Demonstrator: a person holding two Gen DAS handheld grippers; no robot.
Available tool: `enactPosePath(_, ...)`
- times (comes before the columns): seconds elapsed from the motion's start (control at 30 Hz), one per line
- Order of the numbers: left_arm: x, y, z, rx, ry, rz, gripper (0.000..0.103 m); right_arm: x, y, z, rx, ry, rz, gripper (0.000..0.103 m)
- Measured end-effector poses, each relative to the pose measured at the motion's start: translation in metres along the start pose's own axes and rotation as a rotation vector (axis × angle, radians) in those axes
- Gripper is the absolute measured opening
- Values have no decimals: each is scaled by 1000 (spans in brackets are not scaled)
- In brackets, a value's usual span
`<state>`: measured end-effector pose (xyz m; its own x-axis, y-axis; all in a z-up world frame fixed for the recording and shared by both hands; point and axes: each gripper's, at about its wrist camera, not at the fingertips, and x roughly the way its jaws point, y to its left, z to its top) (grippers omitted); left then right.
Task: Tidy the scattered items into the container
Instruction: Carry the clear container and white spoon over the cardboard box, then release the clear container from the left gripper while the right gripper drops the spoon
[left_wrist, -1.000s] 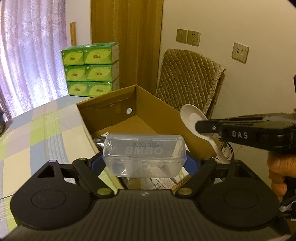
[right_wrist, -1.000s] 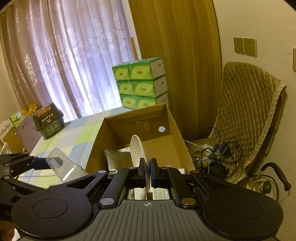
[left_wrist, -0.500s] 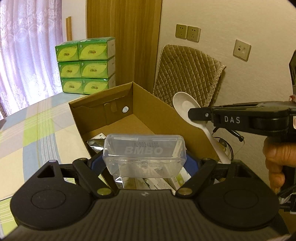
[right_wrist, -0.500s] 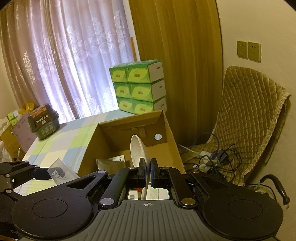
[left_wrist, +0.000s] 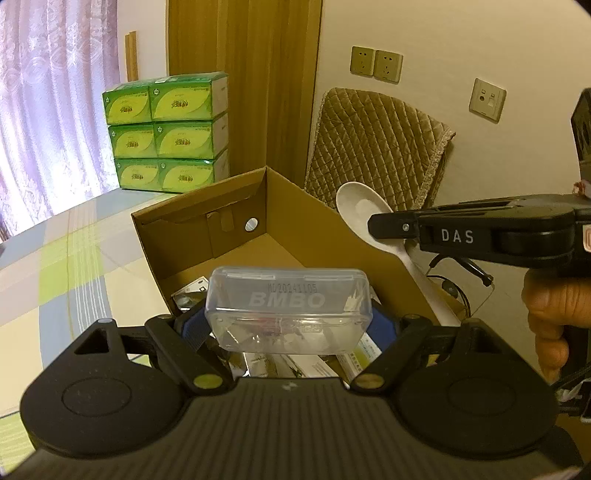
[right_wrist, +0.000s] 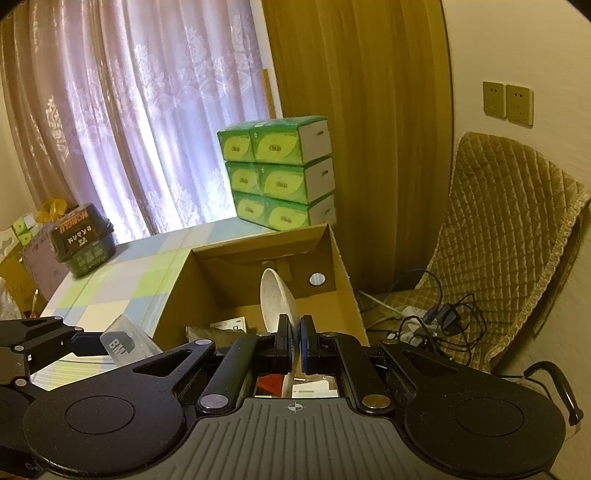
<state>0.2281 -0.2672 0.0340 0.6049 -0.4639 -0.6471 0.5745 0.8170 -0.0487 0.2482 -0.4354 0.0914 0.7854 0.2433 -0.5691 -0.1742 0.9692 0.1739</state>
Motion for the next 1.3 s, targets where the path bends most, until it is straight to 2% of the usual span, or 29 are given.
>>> enactPosePath(0.57,18,8,3,17,10,-19,83,23,2,8,-25,15,0,6)
enactPosePath(0.73,21,6,6,59,-2,-31,83,27,0,10,-24,16,-2,6)
enactPosePath(1.3,39,6,6,76,31,-39,83,41,-4,10,-15,33,4,6)
